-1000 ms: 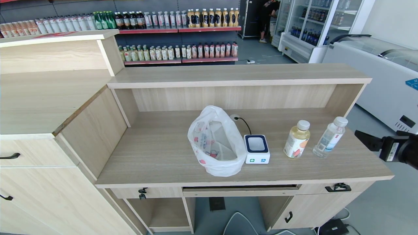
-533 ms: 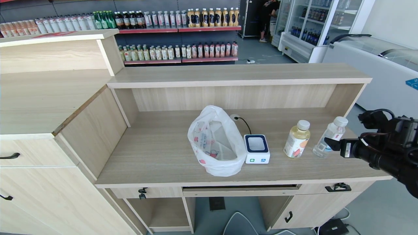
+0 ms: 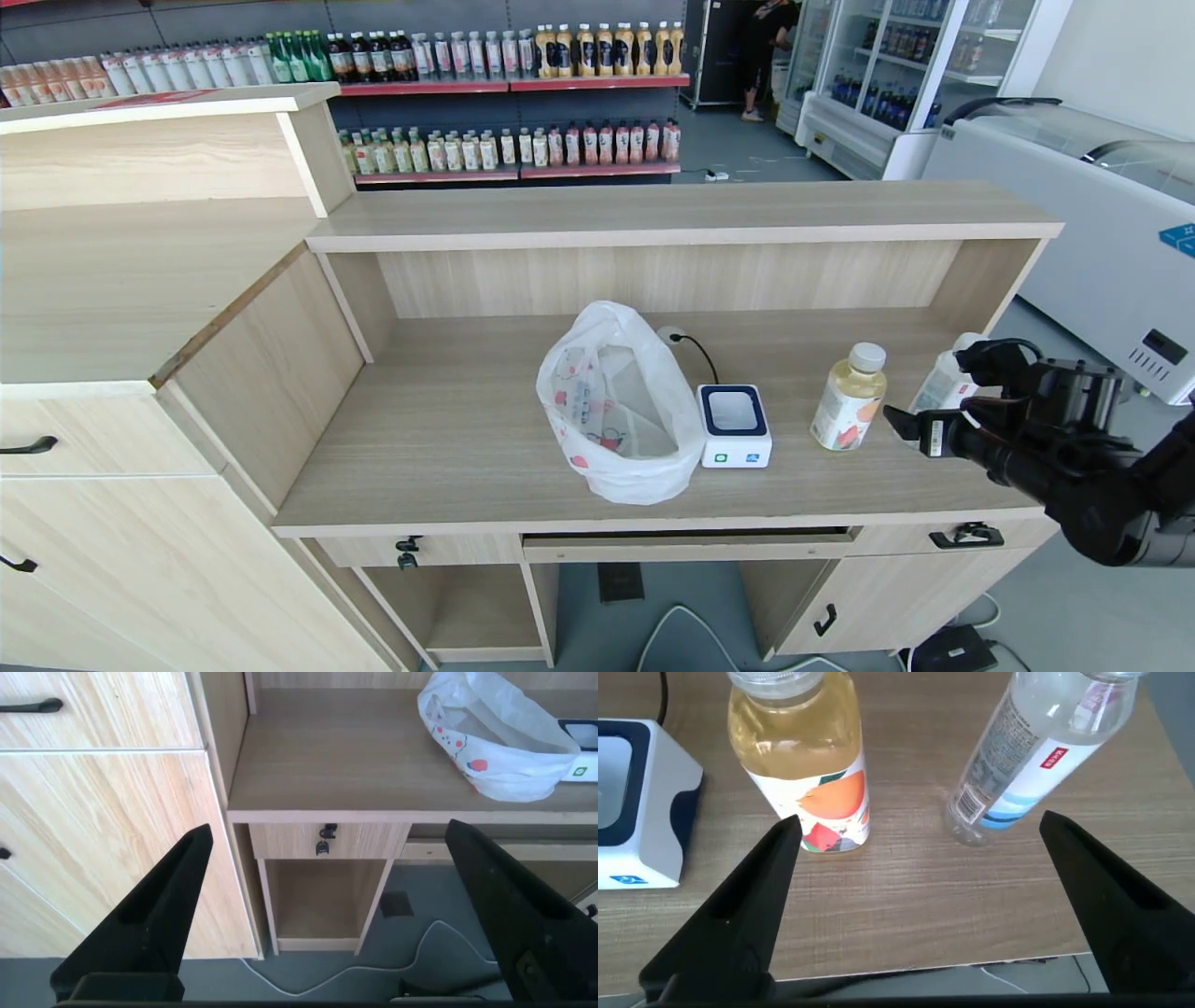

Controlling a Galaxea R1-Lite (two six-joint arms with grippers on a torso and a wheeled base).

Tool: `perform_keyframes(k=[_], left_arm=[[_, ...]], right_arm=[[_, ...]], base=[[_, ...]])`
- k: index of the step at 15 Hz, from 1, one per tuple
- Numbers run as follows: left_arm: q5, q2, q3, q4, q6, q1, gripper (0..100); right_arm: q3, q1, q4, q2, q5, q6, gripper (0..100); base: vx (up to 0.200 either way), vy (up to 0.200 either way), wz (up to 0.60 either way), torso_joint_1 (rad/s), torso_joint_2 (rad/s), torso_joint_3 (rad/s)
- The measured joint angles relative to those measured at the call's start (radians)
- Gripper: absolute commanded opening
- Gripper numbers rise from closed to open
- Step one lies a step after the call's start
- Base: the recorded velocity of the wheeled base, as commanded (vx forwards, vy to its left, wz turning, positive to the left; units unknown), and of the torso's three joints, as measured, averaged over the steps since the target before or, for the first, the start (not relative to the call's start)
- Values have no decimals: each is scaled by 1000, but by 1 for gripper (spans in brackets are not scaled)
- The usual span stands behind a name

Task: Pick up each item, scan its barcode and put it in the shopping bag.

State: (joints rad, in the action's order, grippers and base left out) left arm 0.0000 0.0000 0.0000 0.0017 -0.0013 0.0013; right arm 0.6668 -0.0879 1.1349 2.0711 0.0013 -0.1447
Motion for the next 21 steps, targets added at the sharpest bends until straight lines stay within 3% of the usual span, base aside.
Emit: perform_keyframes(k=[15,21], left_arm=[[0,0,0,0,0,0,100],[0,0,0,0,0,0,100]], right_arm=[[208,125,0,213,-1,4,100],[298,170,25,290,-50,3,100]], base=[[0,0,0,0,0,0],[0,0,0,0,0,0]])
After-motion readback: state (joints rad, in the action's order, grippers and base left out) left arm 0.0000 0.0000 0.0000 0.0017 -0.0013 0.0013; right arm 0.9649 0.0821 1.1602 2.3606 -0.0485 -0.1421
